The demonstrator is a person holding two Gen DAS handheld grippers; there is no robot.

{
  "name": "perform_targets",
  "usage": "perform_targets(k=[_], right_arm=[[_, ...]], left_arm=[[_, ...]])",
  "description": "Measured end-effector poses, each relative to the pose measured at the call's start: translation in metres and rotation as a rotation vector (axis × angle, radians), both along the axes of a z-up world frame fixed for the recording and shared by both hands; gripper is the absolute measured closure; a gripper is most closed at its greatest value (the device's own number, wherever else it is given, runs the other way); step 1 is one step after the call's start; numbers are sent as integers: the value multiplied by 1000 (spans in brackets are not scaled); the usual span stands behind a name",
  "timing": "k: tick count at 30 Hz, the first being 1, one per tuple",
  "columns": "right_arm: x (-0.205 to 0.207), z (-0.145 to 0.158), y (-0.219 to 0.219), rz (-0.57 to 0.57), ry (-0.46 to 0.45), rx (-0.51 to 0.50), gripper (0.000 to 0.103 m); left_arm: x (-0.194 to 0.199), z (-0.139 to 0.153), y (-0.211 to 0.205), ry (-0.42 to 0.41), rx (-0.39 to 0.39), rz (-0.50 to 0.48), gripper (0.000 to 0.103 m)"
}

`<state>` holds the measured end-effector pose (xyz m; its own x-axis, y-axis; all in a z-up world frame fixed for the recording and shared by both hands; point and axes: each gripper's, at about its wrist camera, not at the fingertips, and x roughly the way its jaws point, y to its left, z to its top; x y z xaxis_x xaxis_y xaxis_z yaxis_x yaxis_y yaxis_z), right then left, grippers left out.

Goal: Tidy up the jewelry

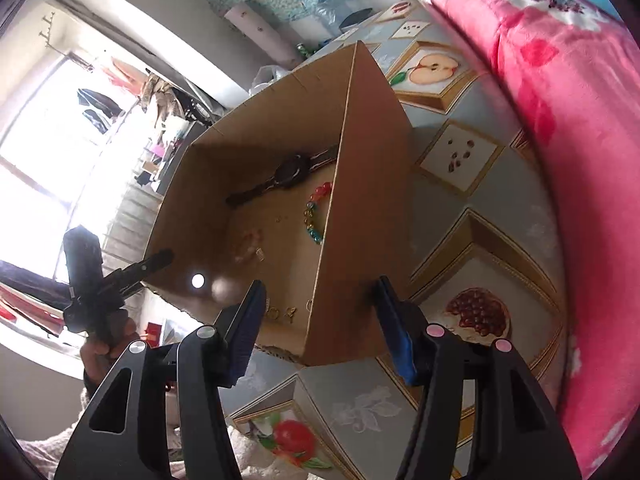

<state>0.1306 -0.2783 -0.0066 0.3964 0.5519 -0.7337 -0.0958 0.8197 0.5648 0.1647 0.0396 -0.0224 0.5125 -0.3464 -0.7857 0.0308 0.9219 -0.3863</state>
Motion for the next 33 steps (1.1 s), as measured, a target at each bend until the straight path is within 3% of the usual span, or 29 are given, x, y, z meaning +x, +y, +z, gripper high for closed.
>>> perform_targets(k=[4,10,22,29,33], right_arm=[[-7,4,2,2,-10,-32,47],[-26,9,-12,-25,5,-37,47],[-101,10,-21,-82,9,-4,47],[-116,7,-21,-125,-21,-22,47],[-144,27,-18,-178,-126,-131,47]], left_arm=[[-11,5,-2,-8,3,12,25],[-40,5,-1,15,-70,-13,25],[-106,1,3,16,-148,-48,25],[-128,3,-6,-67,-73,-71,25],[-157,22,-2,-230,11,-20,20]])
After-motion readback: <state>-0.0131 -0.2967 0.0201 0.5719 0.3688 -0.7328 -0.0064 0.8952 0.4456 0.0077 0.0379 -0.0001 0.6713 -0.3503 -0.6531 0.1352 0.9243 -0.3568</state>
